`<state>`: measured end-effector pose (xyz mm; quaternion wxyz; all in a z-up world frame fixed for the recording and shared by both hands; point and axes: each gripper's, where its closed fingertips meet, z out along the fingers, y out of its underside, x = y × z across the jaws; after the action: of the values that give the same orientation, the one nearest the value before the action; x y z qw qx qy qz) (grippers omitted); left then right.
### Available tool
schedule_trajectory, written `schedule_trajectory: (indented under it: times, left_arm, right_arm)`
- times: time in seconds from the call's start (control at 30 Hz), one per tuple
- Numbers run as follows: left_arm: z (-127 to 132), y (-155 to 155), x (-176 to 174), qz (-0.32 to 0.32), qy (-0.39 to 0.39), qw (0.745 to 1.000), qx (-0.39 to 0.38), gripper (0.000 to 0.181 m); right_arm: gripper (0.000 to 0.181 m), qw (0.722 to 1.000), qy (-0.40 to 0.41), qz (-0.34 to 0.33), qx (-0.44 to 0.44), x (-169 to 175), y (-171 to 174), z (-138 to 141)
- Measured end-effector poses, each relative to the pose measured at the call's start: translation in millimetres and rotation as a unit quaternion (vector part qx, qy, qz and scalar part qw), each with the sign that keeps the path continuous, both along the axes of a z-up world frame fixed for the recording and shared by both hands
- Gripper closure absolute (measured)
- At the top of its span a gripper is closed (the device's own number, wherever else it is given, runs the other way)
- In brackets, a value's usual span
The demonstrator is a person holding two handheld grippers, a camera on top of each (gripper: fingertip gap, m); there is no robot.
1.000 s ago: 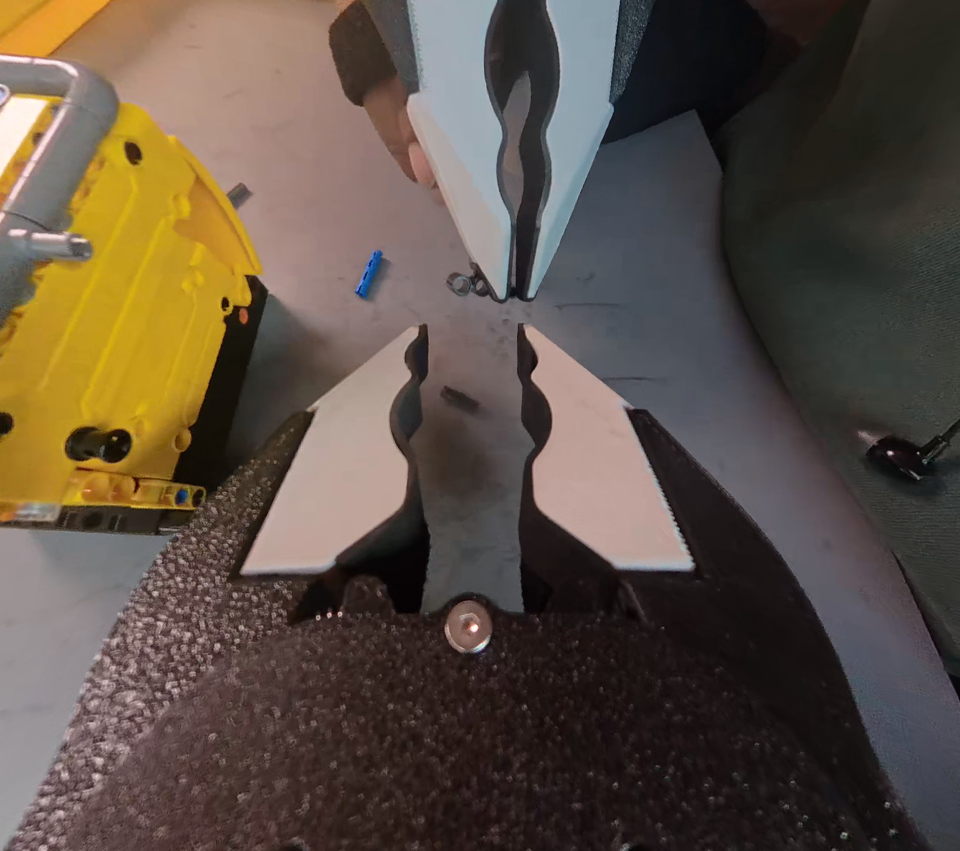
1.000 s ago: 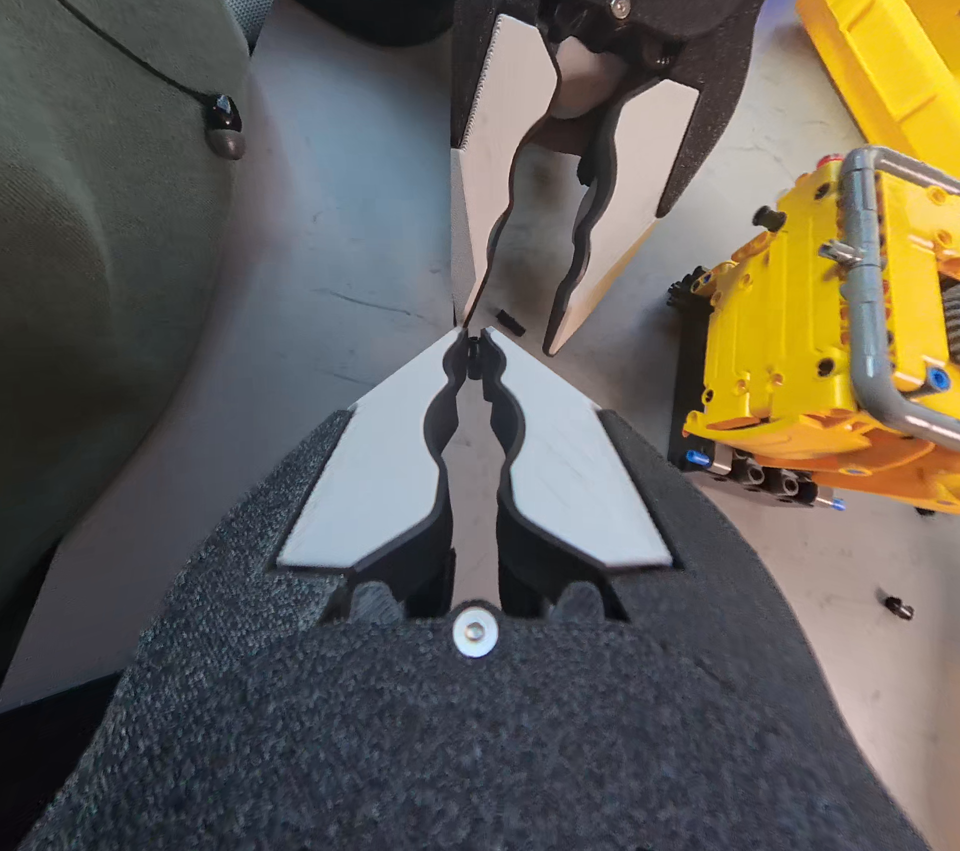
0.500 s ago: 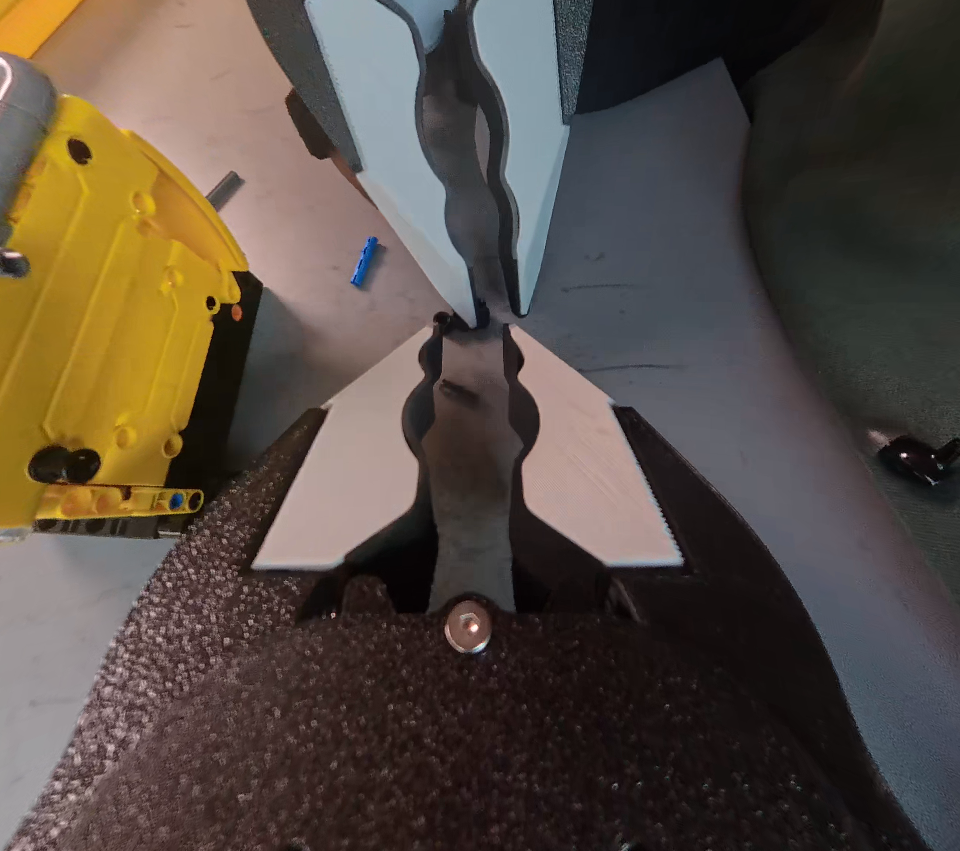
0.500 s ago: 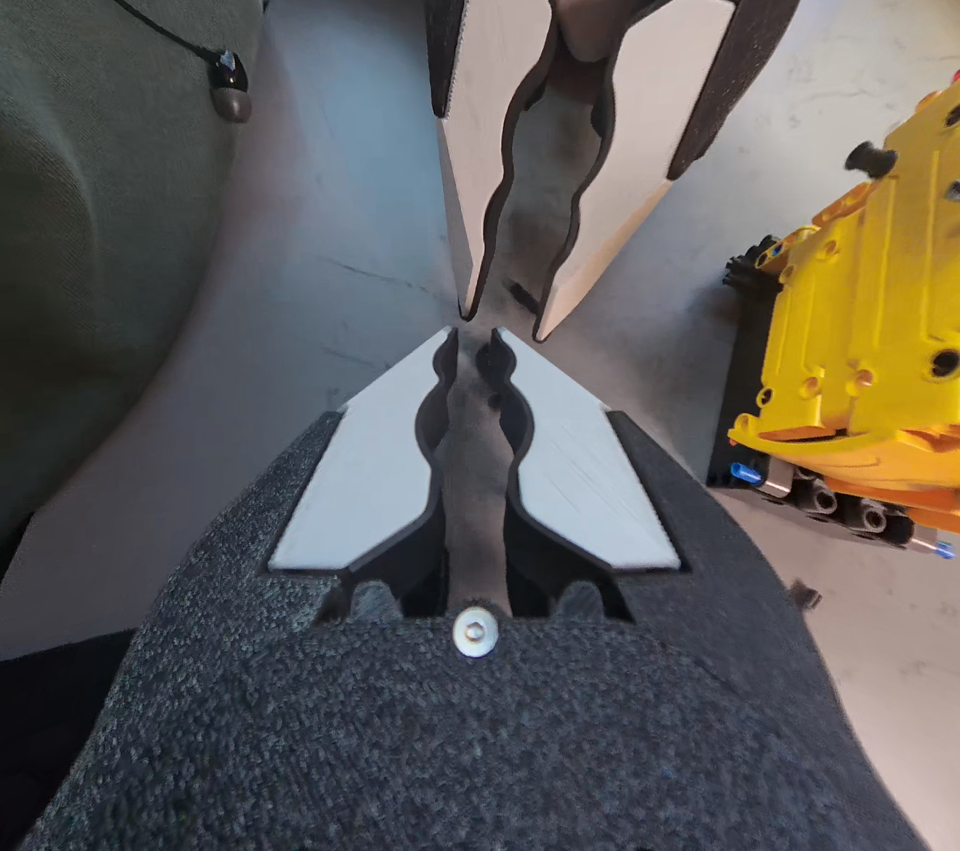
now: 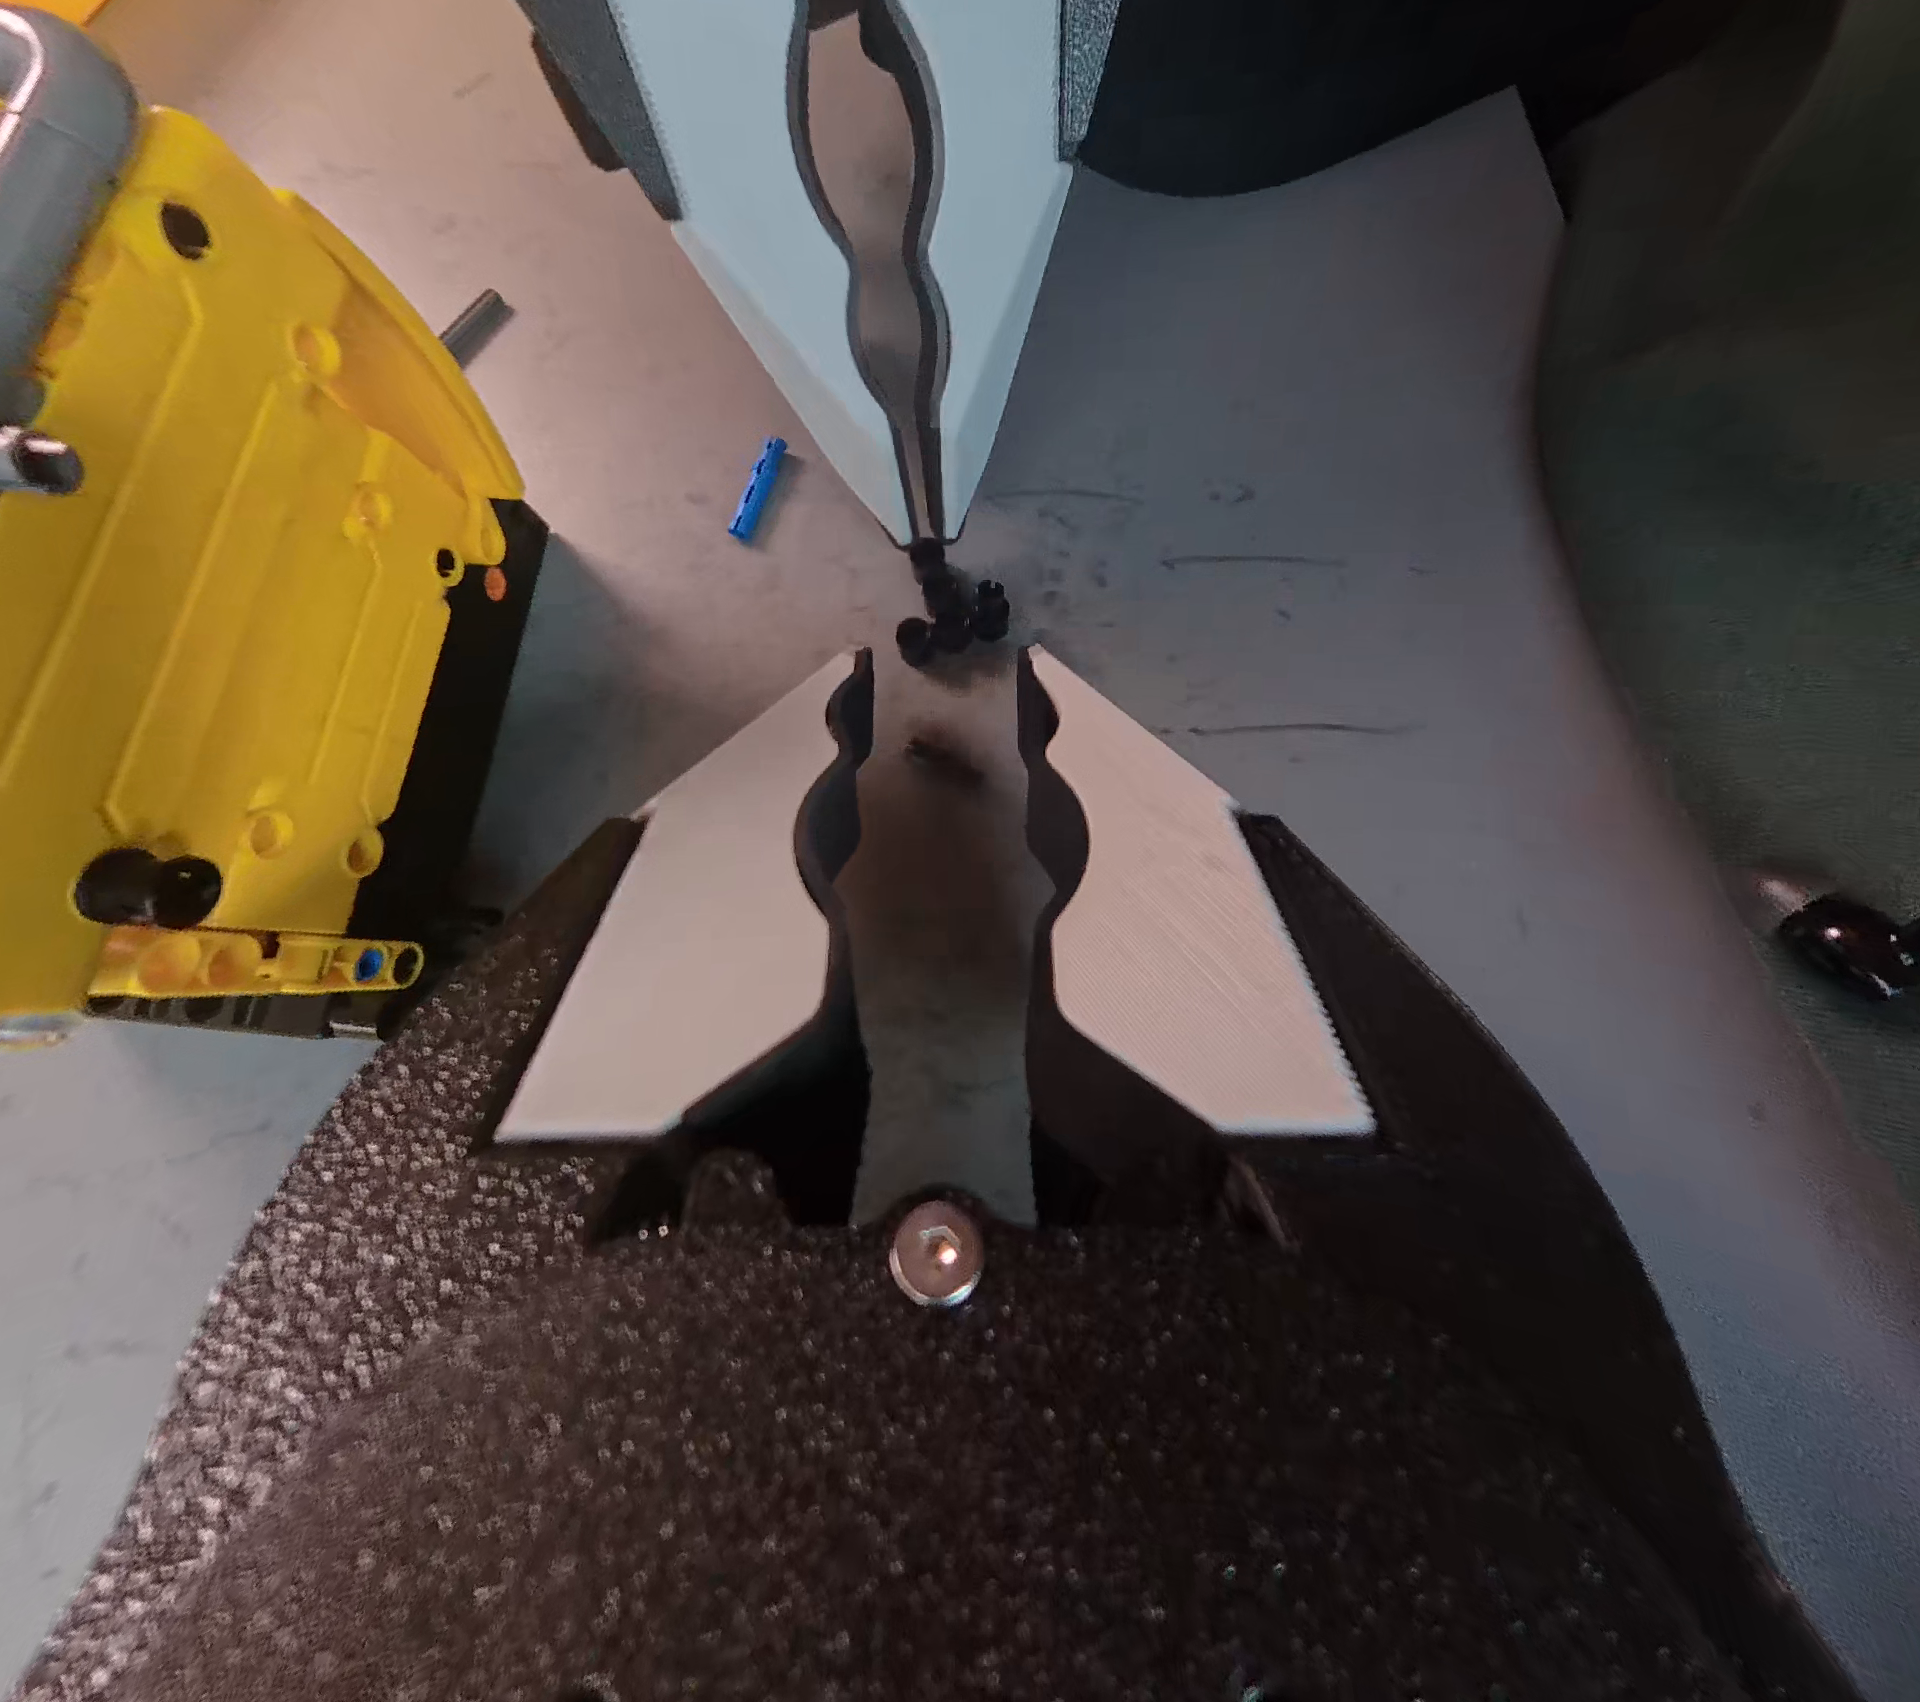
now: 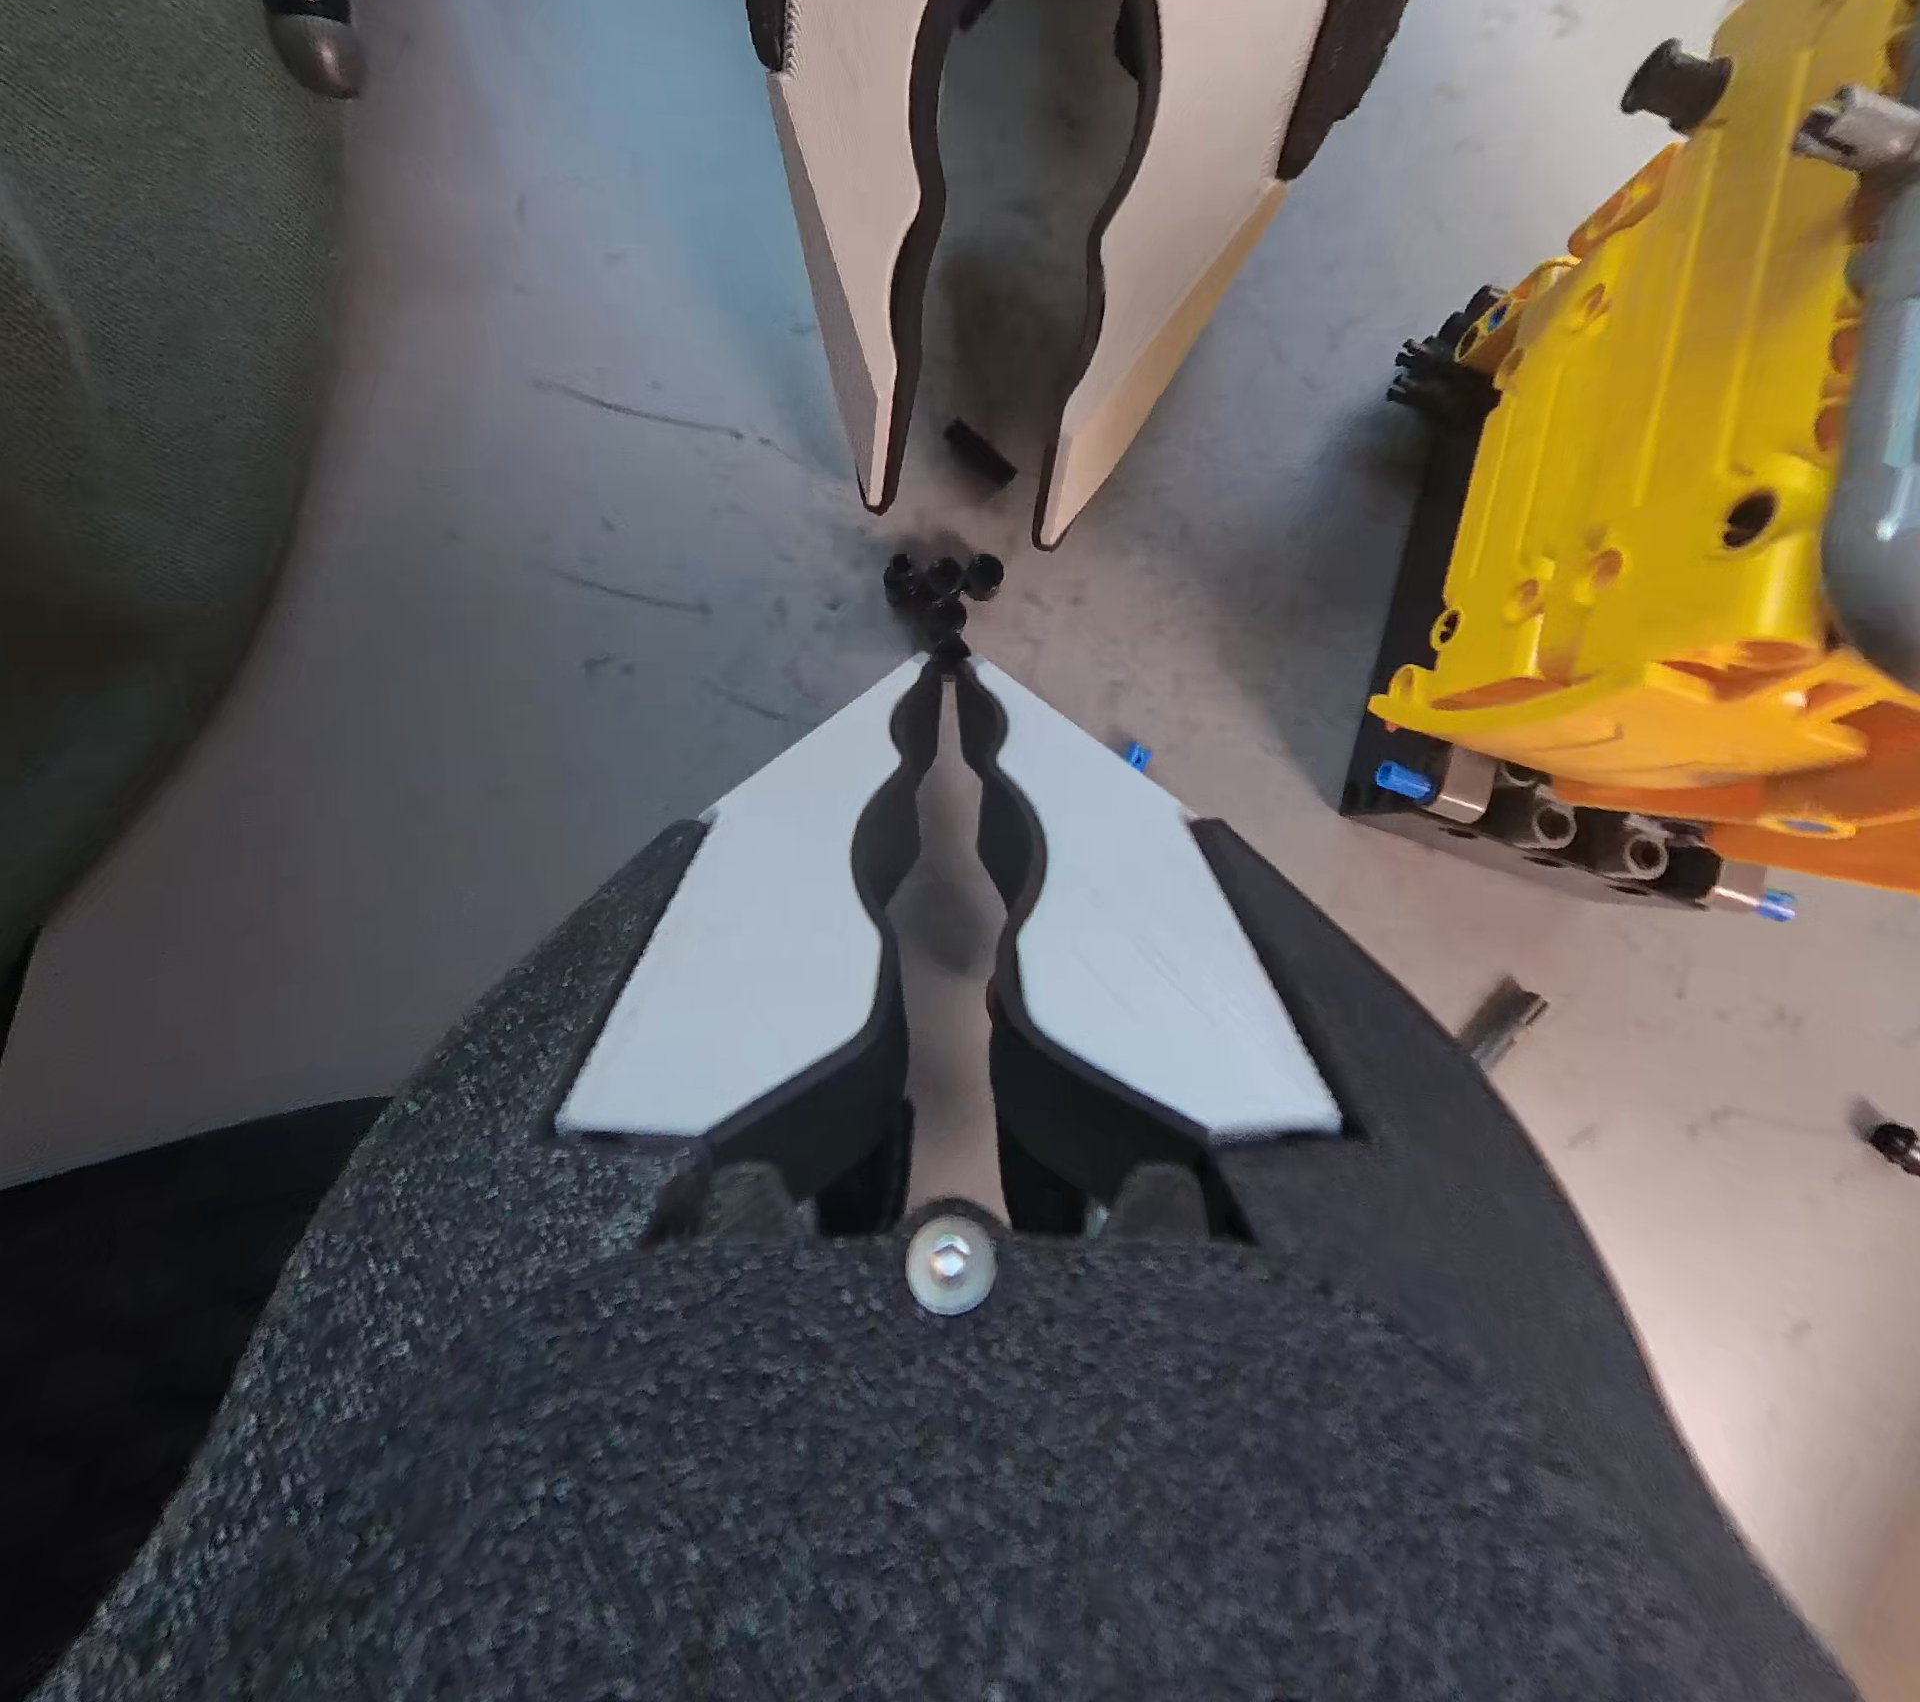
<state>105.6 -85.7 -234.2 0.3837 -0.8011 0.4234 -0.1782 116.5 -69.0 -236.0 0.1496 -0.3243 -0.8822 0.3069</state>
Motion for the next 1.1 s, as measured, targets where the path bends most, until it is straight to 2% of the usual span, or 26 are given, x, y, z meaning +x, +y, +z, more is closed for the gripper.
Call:
schedule_trajectory:
  times: [0.13, 0.27, 0.43, 0.57, 0.7, 0.87, 1.0, 1.1]
  left_arm:
    - [1.6, -1.0, -0.6, 0.003, -0.005, 1.000, 0.002, 0.155]
    - [2.7, -1.5, -5.0, 0.011, -0.008, 1.000, 0.002, 0.156]
    - [1.1, 3.5, -9.2, 0.026, -0.004, 1.000, 0.000, 0.158]
    - [6.2, 11.7, -16.2, 0.058, -0.016, 0.998, 0.010, 0.159]
    - [19.0, 16.3, -18.7, 0.079, -0.053, 0.995, 0.025, 0.158]
    - [21.6, 12.8, -8.0, 0.055, -0.042, 0.997, 0.040, 0.161]
    - [18.4, 6.7, -1.8, 0.036, -0.026, 0.998, 0.042, 0.175]
    - [19.9, 4.6, -1.6, 0.032, -0.024, 0.998, 0.044, 0.178]
  right_arm:
    - [0.164, 1.000, -0.002, 0.008, 0.007, -3.8, 6.4, 4.7]
    - [0.165, 0.999, 0.003, -0.036, 0.032, -5.4, 33.6, 11.3]
    - [0.170, 0.996, -0.020, -0.077, 0.038, -4.8, 44.0, -3.9]
    - [0.177, 0.996, -0.033, -0.074, 0.024, -4.9, 39.4, -6.7]
    - [0.177, 0.998, -0.005, -0.056, 0.008, -6.8, 28.0, 5.2]
    - [0.177, 1.000, 0.012, -0.018, 0.005, -10.7, 2.8, 17.9]
    - [0.177, 1.000, 0.018, 0.000, 0.011, -14.9, -8.7, 22.7]
    - [0.177, 1.000, 0.020, 0.005, 0.014, -16.7, -11.1, 26.3]
